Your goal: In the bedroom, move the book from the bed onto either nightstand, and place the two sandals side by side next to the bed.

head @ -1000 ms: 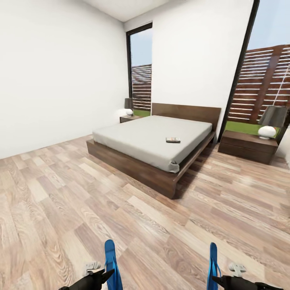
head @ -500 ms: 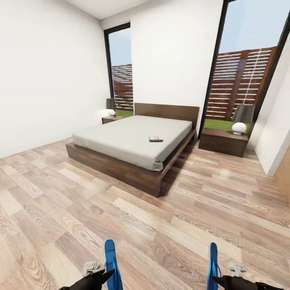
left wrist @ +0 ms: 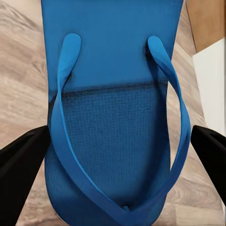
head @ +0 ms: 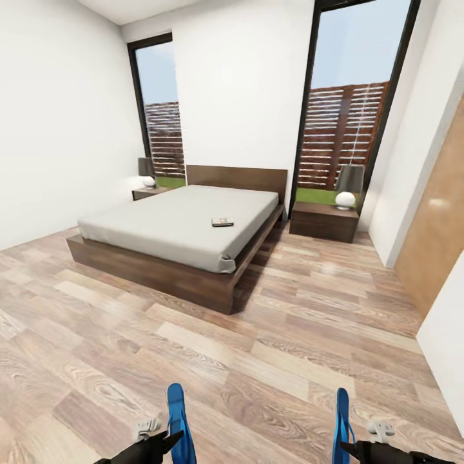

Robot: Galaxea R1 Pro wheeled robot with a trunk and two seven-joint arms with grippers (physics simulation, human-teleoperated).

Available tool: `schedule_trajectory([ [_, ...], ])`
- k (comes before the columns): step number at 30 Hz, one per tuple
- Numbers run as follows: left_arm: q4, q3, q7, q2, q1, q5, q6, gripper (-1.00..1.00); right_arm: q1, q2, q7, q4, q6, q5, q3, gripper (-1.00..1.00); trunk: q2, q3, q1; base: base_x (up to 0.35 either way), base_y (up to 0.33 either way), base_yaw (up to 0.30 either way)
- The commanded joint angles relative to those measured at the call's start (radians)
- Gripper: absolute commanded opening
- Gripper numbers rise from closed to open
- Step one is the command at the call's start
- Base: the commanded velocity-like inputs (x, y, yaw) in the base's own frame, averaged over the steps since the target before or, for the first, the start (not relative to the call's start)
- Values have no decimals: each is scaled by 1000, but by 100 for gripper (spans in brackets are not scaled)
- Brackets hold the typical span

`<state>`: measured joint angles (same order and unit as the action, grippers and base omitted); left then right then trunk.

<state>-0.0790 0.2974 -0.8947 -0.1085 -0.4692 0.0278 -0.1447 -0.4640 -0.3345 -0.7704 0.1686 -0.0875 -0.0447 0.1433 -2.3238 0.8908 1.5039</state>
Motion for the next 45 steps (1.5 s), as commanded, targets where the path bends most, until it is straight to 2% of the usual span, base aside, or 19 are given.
schedule_trajectory([
  [1,1,-1,-3,0,0,3,-4,-100,-1,0,-4,0,-9,-6,6,-100,0,1,0,0,0,-284],
  [45,1,-1,-3,0,-1,3,-4,-100,-1,0,-1,0,-9,-5,6,-100,0,1,0,0,0,-284],
])
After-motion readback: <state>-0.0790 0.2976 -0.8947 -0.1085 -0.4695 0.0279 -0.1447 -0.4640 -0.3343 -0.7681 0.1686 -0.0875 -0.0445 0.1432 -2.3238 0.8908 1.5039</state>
